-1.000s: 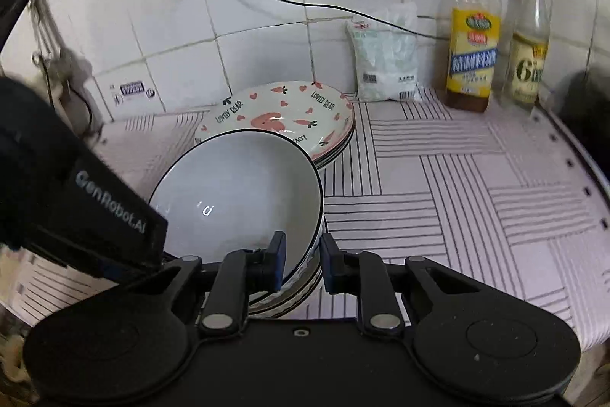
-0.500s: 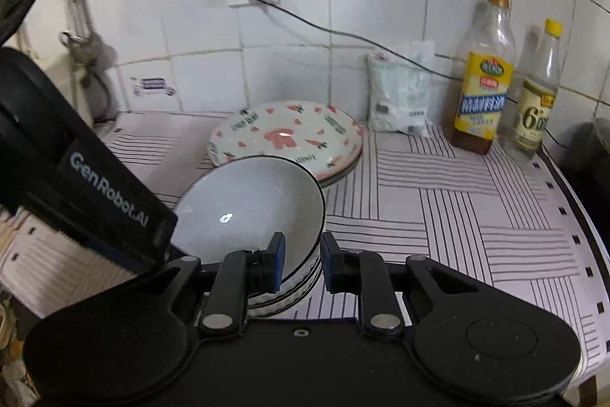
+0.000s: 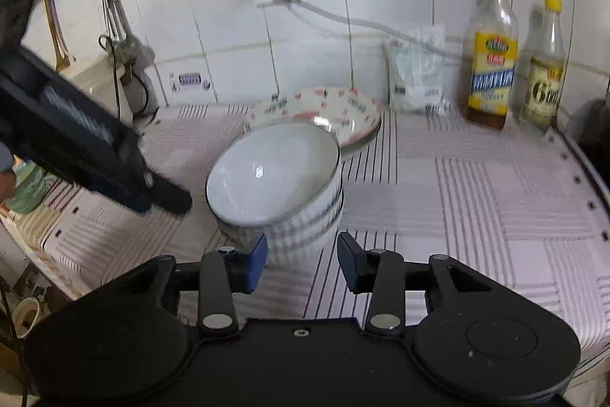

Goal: Organize plates and bowls
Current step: 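Close both grippers on the rim of the three-bowl stack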

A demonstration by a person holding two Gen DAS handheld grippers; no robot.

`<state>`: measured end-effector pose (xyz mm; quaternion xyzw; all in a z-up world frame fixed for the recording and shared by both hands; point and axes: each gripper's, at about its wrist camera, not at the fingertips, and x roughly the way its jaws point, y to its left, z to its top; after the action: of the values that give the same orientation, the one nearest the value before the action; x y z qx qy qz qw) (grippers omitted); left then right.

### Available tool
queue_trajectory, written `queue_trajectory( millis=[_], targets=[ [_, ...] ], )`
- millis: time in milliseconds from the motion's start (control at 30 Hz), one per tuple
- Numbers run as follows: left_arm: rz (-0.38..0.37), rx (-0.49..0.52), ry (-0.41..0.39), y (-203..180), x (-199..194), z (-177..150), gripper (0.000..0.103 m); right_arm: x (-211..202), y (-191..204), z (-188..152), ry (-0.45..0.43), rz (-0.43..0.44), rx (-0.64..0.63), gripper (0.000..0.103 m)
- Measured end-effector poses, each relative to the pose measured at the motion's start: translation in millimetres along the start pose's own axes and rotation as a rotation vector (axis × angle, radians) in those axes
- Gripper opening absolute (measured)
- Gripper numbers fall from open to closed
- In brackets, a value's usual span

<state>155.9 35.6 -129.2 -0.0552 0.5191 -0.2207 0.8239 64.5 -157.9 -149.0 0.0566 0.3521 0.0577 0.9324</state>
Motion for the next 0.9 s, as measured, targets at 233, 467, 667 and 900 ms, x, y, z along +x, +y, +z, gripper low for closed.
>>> queue_trajectory(
  millis=[233, 467, 667, 900],
  targets=[
    [-0.051, -0.047, -0.037, 21.0, 13.3, -7.6, 0.048, 15.4, -0.3, -21.9, -0.002, 0.028, -0.008, 0.062],
    [-0.09, -0.079, -0.117, 32.1, 18.1, -4.2, 0.052, 31.3, 0.9, -33.5, -0.032, 0.052, -0.044, 0.077],
    [-0.098, -0.1, -0.108, 37.0, 42.5, 5.1, 0.061, 45.8, 6.5, -46.0, -0.084, 0.042, -0.064, 0.093],
    [-0.137, -0.193, -0.082, 46.9, 71.1, 10.5, 0.069, 84.3, -0.1, -57.4, -0.111, 0.051, -0.125, 0.095]
  ],
)
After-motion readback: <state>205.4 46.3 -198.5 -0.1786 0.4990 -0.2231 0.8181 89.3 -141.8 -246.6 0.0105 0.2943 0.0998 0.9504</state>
